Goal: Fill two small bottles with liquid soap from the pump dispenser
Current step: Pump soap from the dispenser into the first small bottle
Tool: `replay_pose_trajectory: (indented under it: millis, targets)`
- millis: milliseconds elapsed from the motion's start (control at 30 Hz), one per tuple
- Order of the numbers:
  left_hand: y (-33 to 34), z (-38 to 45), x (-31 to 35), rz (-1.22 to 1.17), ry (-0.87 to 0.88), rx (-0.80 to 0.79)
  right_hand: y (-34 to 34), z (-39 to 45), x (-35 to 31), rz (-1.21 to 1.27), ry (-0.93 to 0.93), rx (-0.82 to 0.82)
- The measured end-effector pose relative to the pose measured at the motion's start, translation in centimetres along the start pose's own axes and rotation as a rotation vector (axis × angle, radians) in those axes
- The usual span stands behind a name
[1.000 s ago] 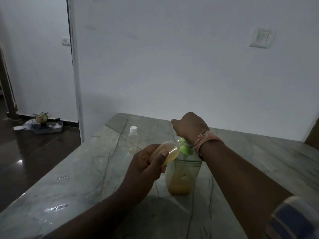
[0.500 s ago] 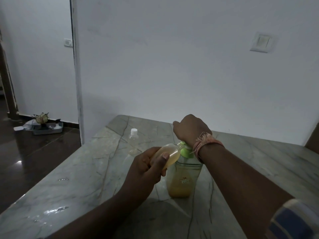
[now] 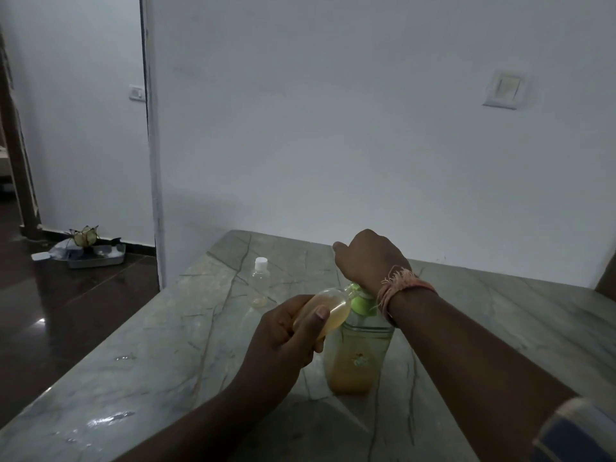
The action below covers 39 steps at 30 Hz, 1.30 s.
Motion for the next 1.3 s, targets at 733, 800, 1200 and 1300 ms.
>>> replay_pose_trajectory:
  millis: [733,800,1200,1300]
  targets:
    - [0.0,0.0,-0.1,-0.06,-0.012,-0.008,-0.6,0.2,-1.1,0.011,-0.072,0.05]
    - [0.1,0.1,-0.3,-0.056,-0.009,-0.008,-0.2,0.3,-0.9,0.059,-0.077,0.047]
    - [0.2,-0.1,0.0,-0.029,-0.007,-0.007,-1.3,-0.8,-1.2,-0.02,-0.089,0.122]
    - [0.3,-0.1,-0.1,-0.034,0.002,-0.016,-0.2,0.0,-0.3,0.014,-0.035,0.017]
Point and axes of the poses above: each hand's wrist, its own z-axis towards the middle knuckle, its own y-axis out of the palm, x = y × z, the point moved 7 cm from there along z, towards the middle knuckle, and after that the axes turned 10 degrees about y, right-handed, at the moved point
